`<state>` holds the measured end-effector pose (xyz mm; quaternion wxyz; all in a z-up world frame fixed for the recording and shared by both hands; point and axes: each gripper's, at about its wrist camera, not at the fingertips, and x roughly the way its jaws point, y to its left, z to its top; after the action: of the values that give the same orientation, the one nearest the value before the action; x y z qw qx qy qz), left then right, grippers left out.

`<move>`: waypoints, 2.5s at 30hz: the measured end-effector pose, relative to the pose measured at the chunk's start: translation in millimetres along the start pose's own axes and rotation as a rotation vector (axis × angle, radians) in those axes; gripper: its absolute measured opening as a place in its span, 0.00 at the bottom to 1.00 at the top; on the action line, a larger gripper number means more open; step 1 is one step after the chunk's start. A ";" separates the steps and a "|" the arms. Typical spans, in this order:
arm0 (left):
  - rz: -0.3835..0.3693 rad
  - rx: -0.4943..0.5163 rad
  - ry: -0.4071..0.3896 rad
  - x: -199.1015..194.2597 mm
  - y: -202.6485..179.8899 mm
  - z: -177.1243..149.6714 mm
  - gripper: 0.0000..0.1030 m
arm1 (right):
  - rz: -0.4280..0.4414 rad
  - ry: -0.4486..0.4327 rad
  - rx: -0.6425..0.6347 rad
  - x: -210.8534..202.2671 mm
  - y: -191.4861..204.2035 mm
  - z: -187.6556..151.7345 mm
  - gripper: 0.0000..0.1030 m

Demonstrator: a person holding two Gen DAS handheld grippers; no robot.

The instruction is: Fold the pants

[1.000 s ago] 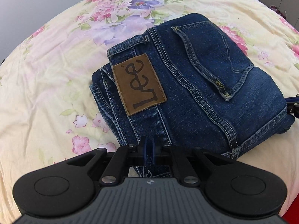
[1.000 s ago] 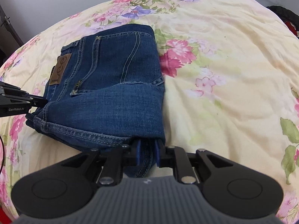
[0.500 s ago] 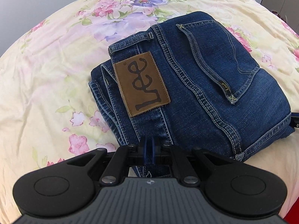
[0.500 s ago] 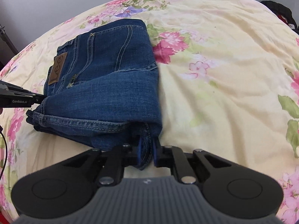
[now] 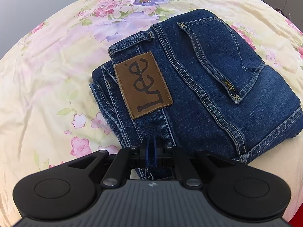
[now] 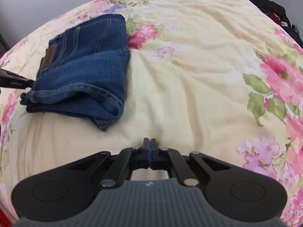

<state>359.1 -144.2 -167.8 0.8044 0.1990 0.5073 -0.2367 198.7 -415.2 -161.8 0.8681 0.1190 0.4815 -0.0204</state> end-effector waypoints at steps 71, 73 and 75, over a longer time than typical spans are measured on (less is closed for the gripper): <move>-0.234 -0.477 -0.283 -11.4 107.8 -1.6 0.68 | 0.182 -0.032 0.235 80.8 2.8 122.5 0.51; -0.246 -0.461 -0.292 -5.3 107.7 14.2 0.70 | 0.179 -0.037 0.228 88.6 4.5 129.9 0.51; -0.266 -0.446 -0.288 3.2 105.1 27.5 0.71 | 0.189 -0.042 0.233 95.0 4.5 134.4 0.51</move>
<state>441.4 -75.2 -151.1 0.8539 -0.0863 0.4491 -0.2485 362.0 -433.8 -172.5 0.8563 0.2634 0.4443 0.0029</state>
